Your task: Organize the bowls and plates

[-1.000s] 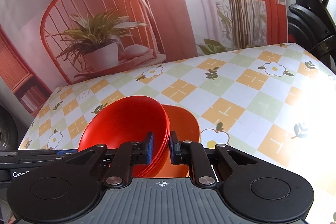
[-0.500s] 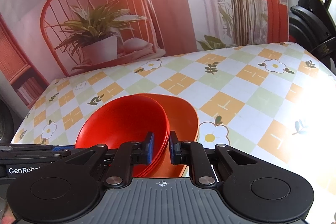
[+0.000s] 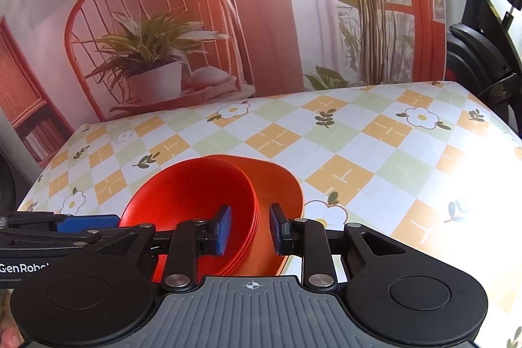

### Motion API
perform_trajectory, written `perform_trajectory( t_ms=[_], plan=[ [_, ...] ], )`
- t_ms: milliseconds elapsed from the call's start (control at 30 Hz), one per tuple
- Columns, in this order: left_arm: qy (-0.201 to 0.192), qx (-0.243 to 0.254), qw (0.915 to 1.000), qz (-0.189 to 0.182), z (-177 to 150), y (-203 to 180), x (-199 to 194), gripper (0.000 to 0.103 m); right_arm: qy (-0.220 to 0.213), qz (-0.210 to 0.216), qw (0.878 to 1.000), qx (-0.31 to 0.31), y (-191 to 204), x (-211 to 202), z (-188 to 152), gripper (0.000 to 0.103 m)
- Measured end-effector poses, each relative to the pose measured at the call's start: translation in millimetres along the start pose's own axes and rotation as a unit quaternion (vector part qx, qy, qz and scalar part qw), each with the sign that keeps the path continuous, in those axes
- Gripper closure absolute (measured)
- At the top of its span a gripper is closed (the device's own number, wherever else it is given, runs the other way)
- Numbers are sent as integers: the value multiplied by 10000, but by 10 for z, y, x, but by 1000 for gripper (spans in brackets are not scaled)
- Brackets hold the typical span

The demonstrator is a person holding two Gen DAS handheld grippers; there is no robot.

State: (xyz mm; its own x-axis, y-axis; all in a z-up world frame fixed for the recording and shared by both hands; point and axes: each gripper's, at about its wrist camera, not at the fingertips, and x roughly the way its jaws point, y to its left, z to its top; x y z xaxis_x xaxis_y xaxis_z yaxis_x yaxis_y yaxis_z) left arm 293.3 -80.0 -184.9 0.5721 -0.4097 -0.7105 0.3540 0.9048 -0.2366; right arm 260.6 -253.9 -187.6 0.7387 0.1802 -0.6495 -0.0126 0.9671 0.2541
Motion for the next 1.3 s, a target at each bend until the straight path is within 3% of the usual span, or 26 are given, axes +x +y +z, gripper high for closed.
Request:
perform_trajectory(
  t_ms=[267,533,733,1067,1300],
  plan=[
    [-218,74,9995,227,69,-37,-224,43,-180,-92,9997,-136,38,-189,81,70],
    [-596,141,9962,614,115,-99,-585,39,-463,-228,9982,-318,62,-499,145,57],
    [-1015,170,9917,777,153,-145,-958,27,-694,-273,9966,-362,88,-791,245,39],
    [-1598,-62,9812,1076,207,-187,-1635,22,-1127,-124,9916,-628,290,-1357,437,1],
    [-1926,210,9702,1455,217,-325,-2106,20,-1391,-78,9877,-716,440,-1739,466,0]
  ],
)
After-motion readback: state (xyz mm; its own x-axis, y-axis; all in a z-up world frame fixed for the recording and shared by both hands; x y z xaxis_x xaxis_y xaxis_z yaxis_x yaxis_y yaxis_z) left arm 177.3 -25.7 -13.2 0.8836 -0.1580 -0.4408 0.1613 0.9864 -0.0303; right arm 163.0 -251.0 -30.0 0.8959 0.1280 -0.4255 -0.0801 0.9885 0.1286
